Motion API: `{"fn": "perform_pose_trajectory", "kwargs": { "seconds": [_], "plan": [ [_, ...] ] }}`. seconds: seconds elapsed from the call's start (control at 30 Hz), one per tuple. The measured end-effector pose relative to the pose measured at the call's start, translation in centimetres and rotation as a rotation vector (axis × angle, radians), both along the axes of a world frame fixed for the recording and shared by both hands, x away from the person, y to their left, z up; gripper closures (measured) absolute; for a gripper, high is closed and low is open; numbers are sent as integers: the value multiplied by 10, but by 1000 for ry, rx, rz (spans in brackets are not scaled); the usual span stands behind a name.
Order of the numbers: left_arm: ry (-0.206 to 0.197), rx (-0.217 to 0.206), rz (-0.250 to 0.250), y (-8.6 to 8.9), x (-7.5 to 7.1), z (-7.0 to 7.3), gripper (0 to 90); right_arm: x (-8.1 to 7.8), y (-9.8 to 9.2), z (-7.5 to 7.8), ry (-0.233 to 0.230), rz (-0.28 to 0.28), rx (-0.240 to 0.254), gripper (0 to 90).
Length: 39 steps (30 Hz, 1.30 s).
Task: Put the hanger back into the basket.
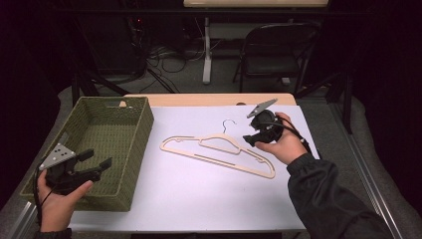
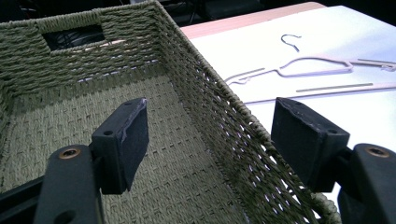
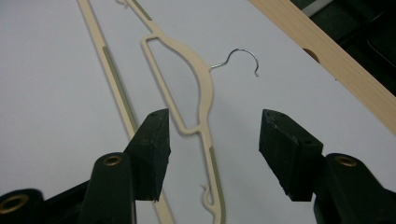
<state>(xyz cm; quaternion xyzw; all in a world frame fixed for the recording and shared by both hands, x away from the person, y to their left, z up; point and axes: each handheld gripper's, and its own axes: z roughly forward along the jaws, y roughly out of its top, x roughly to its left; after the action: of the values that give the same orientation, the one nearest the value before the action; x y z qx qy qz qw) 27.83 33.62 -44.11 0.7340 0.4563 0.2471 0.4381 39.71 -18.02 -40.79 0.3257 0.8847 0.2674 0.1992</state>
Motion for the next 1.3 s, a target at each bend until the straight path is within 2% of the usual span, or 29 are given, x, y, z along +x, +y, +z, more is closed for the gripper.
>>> {"fn": "perform_pose_trajectory", "kwargs": {
  "seconds": [0.03,0.13,0.2,0.23,0.27,0.4,0.47,0.5,0.9,0.97,1.0,1.03,1.13,1.3],
  "plan": [
    [0,0,0,0,0,0,277,2,1,-2,-12,3,8,433],
    [2,2,1,0,0,0,277,7,5,-1,14,10,-11,437],
    [5,2,-1,0,1,-1,277,11,7,-1,11,14,-15,444],
    [4,3,-2,0,1,-1,277,13,9,-4,-9,17,9,446],
    [5,3,-2,0,1,-1,277,14,10,-1,22,18,-23,448],
    [6,1,-1,0,1,-1,278,20,17,-6,21,40,-24,463],
    [7,1,-1,-1,2,-1,278,22,21,-4,60,53,-59,469],
    [8,1,-2,-1,2,-2,278,23,24,-8,32,63,-28,471],
    [10,6,-6,-1,2,-2,278,28,53,-9,51,120,-66,480],
    [9,4,-3,-1,2,-2,278,30,59,-11,67,136,-91,480],
    [10,2,-3,-1,2,-2,278,31,61,-13,72,135,-93,480],
    [10,2,-2,0,2,-2,278,31,63,-16,54,139,-71,481],
    [9,2,-2,0,2,-2,278,32,69,-21,75,151,-94,488],
    [8,0,-2,0,2,-1,278,36,77,-30,95,171,-102,491]
  ]
}}
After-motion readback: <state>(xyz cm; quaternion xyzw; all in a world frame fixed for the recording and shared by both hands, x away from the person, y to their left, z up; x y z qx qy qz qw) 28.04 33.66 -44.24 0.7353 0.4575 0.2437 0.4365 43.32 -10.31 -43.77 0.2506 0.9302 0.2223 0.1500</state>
